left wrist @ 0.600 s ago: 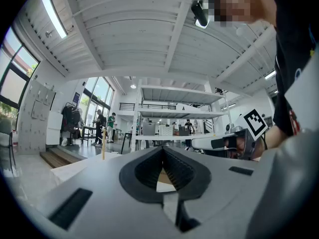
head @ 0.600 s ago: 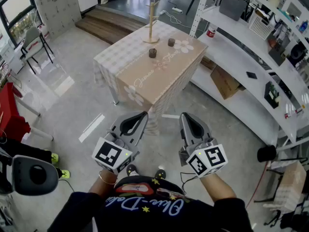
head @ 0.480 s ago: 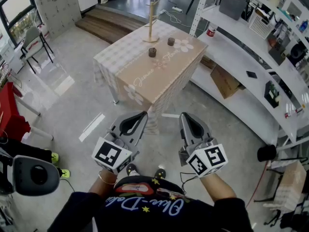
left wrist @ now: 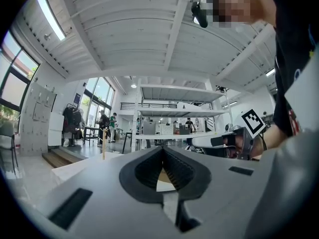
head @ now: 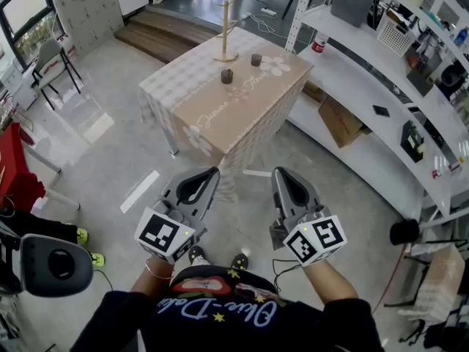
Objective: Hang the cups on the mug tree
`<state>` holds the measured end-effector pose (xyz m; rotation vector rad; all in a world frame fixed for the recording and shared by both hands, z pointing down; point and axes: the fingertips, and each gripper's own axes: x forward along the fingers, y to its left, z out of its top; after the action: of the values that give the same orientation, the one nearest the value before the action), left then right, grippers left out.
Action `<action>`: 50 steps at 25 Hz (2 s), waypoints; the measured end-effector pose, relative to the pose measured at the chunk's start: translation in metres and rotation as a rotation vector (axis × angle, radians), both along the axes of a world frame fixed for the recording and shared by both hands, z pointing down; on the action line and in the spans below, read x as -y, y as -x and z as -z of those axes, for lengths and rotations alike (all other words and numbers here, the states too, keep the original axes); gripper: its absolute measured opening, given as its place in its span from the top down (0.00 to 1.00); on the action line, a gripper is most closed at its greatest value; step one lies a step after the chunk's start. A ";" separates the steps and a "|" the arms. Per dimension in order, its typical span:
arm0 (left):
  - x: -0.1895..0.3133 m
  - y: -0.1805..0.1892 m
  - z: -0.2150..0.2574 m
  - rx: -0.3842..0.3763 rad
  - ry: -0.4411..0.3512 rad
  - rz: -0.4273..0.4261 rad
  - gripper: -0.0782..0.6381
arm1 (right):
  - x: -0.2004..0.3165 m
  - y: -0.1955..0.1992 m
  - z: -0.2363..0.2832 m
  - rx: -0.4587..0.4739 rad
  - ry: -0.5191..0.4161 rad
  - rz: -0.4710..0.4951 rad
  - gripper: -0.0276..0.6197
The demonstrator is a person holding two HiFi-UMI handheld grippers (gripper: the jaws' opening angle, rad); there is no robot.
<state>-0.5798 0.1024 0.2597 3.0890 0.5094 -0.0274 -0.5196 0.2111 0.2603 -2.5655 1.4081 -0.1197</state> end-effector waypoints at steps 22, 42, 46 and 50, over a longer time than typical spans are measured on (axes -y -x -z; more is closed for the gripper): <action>-0.074 -0.027 -0.005 0.002 -0.010 0.036 0.88 | -0.077 -0.025 -0.010 -0.022 0.025 0.043 0.94; -0.068 -0.113 -0.008 -0.020 -0.006 -0.016 0.88 | -0.062 -0.100 -0.013 -0.013 0.025 0.040 0.94; -0.057 -0.127 -0.009 -0.020 -0.011 -0.004 0.88 | -0.051 -0.117 -0.012 -0.016 0.019 0.051 0.94; -0.050 -0.145 -0.012 -0.019 -0.003 0.001 0.88 | -0.043 -0.133 -0.018 -0.015 0.030 0.057 0.94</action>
<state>-0.4352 0.1524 0.2719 3.0951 0.5095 -0.0554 -0.3871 0.2537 0.2783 -2.5566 1.4962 -0.1317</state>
